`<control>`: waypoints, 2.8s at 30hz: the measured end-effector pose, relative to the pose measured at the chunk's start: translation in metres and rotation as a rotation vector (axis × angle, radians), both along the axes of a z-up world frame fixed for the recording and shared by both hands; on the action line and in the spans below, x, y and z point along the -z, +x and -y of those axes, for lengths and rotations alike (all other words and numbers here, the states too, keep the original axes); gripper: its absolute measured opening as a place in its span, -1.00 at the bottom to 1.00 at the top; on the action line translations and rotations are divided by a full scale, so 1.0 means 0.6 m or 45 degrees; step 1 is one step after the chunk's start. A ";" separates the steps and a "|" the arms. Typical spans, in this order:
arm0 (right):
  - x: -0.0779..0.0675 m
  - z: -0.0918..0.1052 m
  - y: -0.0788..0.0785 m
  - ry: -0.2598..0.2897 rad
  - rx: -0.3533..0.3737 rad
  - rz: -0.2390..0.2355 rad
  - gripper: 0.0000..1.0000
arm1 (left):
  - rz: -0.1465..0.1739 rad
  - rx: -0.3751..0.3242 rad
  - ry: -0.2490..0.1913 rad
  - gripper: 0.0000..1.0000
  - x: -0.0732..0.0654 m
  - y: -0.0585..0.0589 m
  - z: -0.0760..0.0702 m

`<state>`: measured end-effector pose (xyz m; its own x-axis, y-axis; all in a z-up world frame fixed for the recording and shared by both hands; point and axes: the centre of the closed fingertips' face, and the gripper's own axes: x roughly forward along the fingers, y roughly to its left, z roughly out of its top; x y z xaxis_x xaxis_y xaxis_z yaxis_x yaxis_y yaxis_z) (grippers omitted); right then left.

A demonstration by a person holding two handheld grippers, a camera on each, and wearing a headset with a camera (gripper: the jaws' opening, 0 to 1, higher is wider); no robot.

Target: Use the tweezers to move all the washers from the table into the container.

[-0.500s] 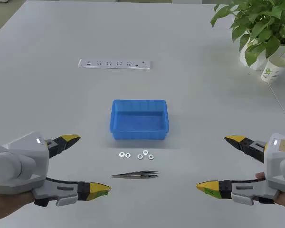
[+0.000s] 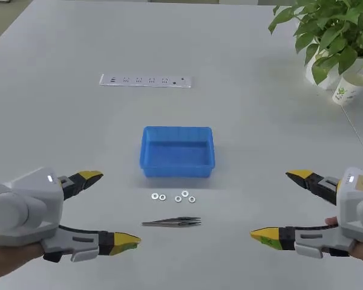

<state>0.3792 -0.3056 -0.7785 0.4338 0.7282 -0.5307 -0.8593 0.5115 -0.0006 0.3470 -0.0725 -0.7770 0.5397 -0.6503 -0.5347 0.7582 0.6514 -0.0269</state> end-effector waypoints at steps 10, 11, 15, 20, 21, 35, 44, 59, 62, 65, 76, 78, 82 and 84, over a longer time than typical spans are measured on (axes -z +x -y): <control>-0.002 0.001 0.001 0.000 0.001 0.003 0.81 | 0.002 0.003 0.000 0.93 -0.001 0.000 0.001; -0.002 0.001 0.001 0.000 0.001 0.005 0.81 | 0.002 0.004 0.001 0.93 -0.001 0.000 0.002; -0.002 0.001 0.001 0.000 0.001 0.005 0.81 | 0.001 0.006 0.002 0.93 -0.001 -0.001 0.003; -0.003 0.002 0.002 0.000 0.003 0.007 0.81 | 0.001 0.008 0.003 0.92 -0.001 -0.001 0.003; -0.003 0.002 0.002 0.001 0.003 0.007 0.81 | 0.001 0.010 0.004 0.92 -0.001 -0.002 0.003; -0.002 0.004 0.002 -0.003 0.007 0.007 0.81 | -0.001 0.015 0.004 0.92 0.000 0.000 0.003; -0.001 0.004 0.000 -0.005 0.004 0.005 0.81 | -0.001 0.016 0.005 0.92 0.001 -0.001 0.003; 0.003 0.006 0.001 -0.017 -0.006 0.004 0.80 | 0.001 0.049 0.028 0.89 0.004 0.000 0.010; 0.005 0.003 0.000 -0.021 -0.016 0.003 0.79 | -0.011 0.077 0.035 0.82 0.010 -0.003 0.015; 0.010 0.000 0.000 -0.035 -0.033 0.002 0.77 | -0.021 0.097 0.046 0.81 0.016 -0.004 0.020; 0.019 -0.022 -0.005 -0.059 -0.115 0.006 0.70 | -0.042 0.167 0.091 0.67 0.032 -0.005 0.030; 0.022 -0.028 -0.005 -0.065 -0.126 -0.003 0.68 | -0.047 0.187 0.097 0.62 0.036 -0.006 0.033; 0.029 -0.037 -0.003 -0.078 -0.155 -0.002 0.62 | -0.053 0.216 0.119 0.55 0.044 -0.005 0.036; 0.033 -0.043 -0.003 -0.085 -0.177 -0.003 0.60 | -0.060 0.227 0.128 0.54 0.049 -0.003 0.037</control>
<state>0.3775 -0.2797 -0.7983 0.3299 0.7442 -0.5808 -0.9219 0.3863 -0.0287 0.3451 -0.0944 -0.8063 0.3938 -0.6751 -0.6238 0.8612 0.5082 -0.0064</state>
